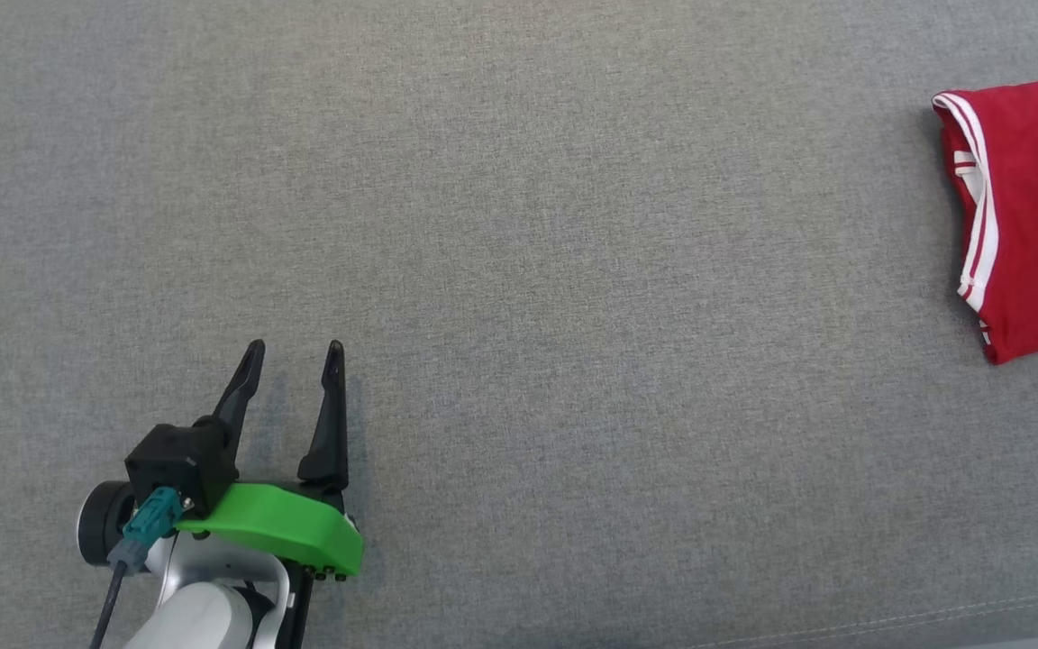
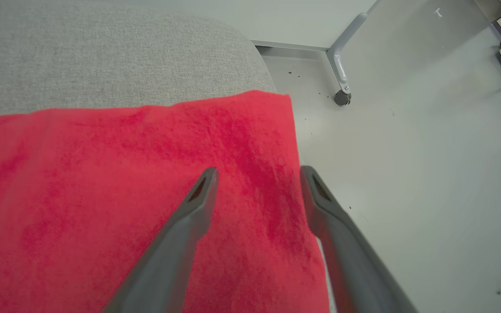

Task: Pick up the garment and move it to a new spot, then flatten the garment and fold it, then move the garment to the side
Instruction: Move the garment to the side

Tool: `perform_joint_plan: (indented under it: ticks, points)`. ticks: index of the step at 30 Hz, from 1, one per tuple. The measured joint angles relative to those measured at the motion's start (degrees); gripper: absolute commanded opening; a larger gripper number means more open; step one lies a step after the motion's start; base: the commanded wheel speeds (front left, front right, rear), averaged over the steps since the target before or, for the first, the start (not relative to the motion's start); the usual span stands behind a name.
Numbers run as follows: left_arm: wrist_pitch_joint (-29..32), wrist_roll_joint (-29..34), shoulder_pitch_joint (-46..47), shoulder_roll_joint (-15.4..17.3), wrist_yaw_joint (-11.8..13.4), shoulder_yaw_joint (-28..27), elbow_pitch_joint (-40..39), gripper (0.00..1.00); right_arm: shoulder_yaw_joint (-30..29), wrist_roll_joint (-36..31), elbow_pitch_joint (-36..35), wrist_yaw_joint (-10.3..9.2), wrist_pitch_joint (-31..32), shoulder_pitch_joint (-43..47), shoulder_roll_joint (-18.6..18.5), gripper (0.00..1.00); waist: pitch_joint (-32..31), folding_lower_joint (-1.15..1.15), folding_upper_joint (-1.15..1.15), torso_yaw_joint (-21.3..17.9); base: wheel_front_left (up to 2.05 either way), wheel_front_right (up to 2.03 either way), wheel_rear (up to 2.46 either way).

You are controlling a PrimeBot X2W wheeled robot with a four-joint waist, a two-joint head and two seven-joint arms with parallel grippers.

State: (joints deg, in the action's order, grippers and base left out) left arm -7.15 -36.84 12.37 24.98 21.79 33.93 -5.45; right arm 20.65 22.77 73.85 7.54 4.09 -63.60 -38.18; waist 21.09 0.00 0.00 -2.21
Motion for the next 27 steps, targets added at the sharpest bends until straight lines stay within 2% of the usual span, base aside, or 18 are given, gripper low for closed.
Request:
perform_joint_plan:
  ticks: [7, 17, 27]
  points:
    - [0.03, 0.0, 0.04, 0.24, 0.41, 0.0, -0.02, 1.0, -7.16, -6.9, 0.01, 0.0, -0.9, 0.62, 0.88, 1.0, 0.1, 0.0, 0.0, -0.26, 0.0, 0.0, 0.0]
    - [-0.44, -0.01, 0.17, 0.24, 0.41, 0.0, 0.36, 1.0, -14.48, -15.84, 0.0, 0.0, -4.65, 0.46, 4.95, 1.0, -1.28, 0.0, 0.0, -1.26, 0.0, 0.0, 0.0]
    - [-1.87, -1.29, 0.27, -0.8, -0.26, 0.0, 2.36, 1.0, -14.28, -20.42, -0.78, 0.0, -8.72, -1.36, 12.23, 1.0, -6.14, 0.0, 0.0, -2.57, 0.0, 0.0, 0.0]
